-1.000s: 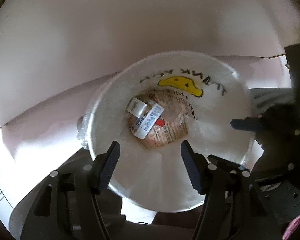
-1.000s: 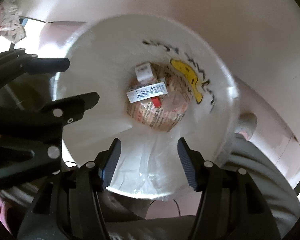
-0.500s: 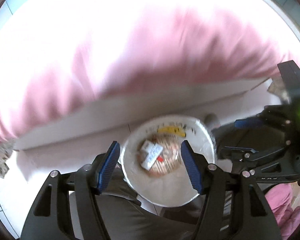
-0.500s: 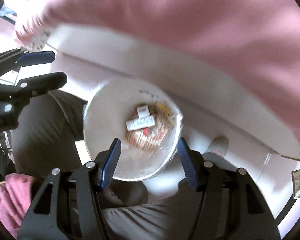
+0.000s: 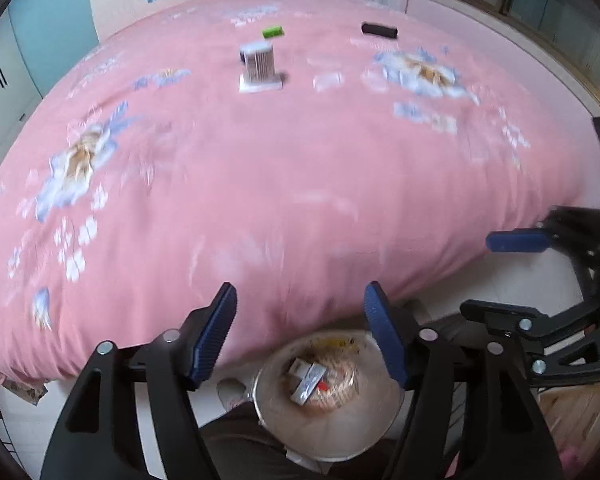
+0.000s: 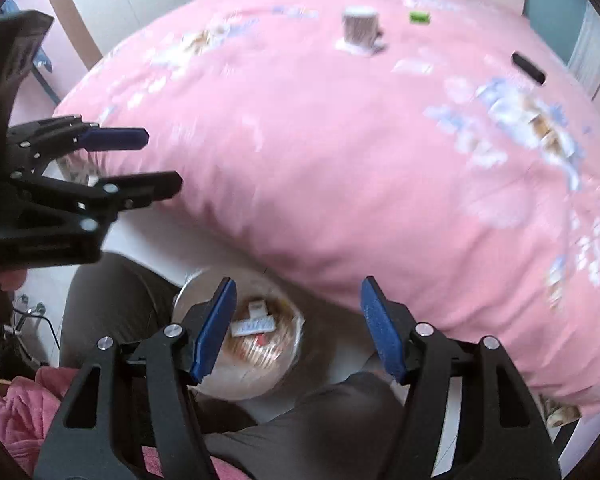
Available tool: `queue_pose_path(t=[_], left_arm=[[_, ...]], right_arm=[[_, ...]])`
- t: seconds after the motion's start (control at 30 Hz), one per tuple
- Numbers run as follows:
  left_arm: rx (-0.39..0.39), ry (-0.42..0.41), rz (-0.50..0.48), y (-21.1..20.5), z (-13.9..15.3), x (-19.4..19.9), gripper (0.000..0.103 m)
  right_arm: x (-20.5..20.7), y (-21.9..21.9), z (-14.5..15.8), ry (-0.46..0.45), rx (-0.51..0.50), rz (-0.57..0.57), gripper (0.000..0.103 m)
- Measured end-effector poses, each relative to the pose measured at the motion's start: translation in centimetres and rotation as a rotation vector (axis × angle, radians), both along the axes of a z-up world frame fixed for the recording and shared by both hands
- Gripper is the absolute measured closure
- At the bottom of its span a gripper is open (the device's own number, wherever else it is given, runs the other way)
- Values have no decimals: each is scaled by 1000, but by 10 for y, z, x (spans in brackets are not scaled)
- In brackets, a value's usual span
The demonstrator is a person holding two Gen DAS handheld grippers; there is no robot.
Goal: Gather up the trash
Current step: 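Move both open tools back toward the bed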
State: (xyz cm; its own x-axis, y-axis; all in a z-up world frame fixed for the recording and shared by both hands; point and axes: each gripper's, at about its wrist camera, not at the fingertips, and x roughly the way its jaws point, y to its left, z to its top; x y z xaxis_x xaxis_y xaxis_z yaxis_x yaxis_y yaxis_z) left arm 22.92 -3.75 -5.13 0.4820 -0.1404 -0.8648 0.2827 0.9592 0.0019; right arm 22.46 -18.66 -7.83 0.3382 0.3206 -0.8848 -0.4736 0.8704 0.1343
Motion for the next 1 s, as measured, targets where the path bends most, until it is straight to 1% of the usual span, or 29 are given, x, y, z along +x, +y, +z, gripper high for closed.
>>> queue_pose_path(t=[0.07,0.13,0.23,0.33,0.47,0.53,0.73,0.9,1.0], left_arm=[[-6,-17,10,-6,1,9,30],[-10,-29,17,-11,9,20,30],[-7,-52,37,-17,23,43,29],[-12,-66,54,-21,34,61,28],[-13,-95,89,-25,45,88,21],[-16,-102,107,-29,49,102,20],[-30,-95,162,-36,49,141,20],[-23,-79,211,-39,39,173,20],[-24,-67,249,-39,31,197,20]], right_arm=[[7,-7,12,-28,7,-16,38],[16,-17,27,-53,10,-30,35],[32,-34,46,-96,3,-58,35],[52,-46,57,-138,1,-99,34],[82,-75,83,-208,-2,-159,28],[98,-88,92,-227,-1,-187,27],[160,-128,111,-258,-27,-256,27],[221,-160,120,-281,-71,-303,27],[254,-177,122,-274,-77,-317,27]])
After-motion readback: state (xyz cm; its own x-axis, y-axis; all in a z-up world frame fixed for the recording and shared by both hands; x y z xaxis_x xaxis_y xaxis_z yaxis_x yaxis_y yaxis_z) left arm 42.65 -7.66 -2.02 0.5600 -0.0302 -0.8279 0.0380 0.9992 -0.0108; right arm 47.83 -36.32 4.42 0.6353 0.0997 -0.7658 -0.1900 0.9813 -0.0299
